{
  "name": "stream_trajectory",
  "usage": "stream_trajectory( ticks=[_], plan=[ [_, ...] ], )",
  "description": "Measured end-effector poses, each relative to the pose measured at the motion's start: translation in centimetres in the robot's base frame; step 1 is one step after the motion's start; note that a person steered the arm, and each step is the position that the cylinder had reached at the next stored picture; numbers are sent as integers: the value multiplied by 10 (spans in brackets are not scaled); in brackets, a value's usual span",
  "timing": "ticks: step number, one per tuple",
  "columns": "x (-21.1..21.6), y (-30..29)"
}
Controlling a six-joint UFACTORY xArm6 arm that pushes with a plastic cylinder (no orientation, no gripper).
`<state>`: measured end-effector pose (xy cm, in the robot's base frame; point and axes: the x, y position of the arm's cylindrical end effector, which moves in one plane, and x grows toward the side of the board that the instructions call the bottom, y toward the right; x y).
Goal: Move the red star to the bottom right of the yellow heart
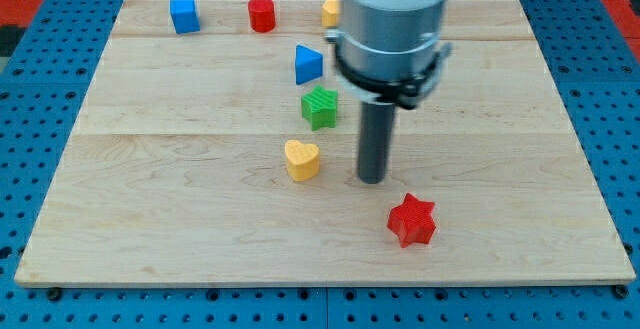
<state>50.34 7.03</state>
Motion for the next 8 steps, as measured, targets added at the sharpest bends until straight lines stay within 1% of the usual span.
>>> stream_trajectory(
  ticks=[1, 2, 3, 4, 5, 6, 7, 8],
  plan=[
    [0, 51],
    [14, 91],
    [25, 101],
    [34, 66],
    [61, 61],
    [67, 31],
    [62, -5],
    [59, -25]
  ],
)
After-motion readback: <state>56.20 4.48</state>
